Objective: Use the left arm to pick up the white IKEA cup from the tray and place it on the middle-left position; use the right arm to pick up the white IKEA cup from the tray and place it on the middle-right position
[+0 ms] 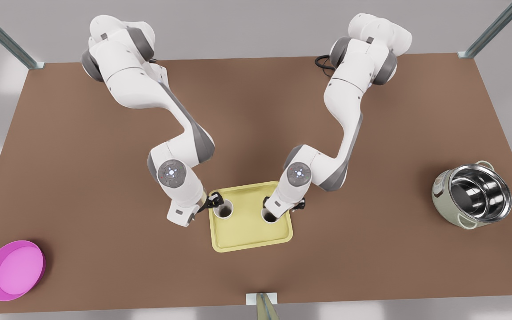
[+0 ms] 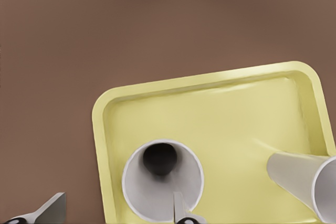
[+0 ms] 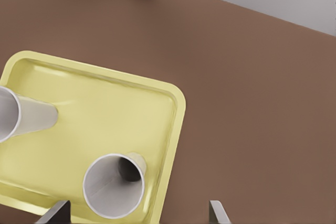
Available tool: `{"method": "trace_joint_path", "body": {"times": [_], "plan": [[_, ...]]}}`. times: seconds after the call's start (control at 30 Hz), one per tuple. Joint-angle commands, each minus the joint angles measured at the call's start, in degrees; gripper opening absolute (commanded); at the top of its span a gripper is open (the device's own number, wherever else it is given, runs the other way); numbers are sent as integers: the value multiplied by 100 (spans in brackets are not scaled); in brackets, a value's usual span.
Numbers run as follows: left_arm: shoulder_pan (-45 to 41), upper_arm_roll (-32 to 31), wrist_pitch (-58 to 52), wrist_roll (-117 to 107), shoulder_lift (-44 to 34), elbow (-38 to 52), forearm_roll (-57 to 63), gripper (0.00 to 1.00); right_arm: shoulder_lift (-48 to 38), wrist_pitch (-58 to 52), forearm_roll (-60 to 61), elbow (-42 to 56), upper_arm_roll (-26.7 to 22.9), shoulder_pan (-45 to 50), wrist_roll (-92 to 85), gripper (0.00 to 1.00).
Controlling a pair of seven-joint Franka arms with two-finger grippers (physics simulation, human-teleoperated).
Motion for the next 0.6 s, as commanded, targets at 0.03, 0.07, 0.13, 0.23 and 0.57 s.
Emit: {"method": "trace_joint_path", "body": {"times": [0.03,0.07,0.13,0.23,0.57], "plan": [[30,21,551,-1179,103,5,25,100,139,393,-118,7,1,1,369,99],[30,21,559,-1179,138,5,25,100,192,542,-118,16,-8,1,369,99],[12,13,559,-1179,217,-4,51,100,429,674,-127,156,1,9,387,99],[12,13,559,-1179,243,-4,60,100,623,797,-118,218,1,80,387,99],[-14,12,682,-1179,498,-4,359,100,957,1078,-276,183,-140,132,396,98]]}}
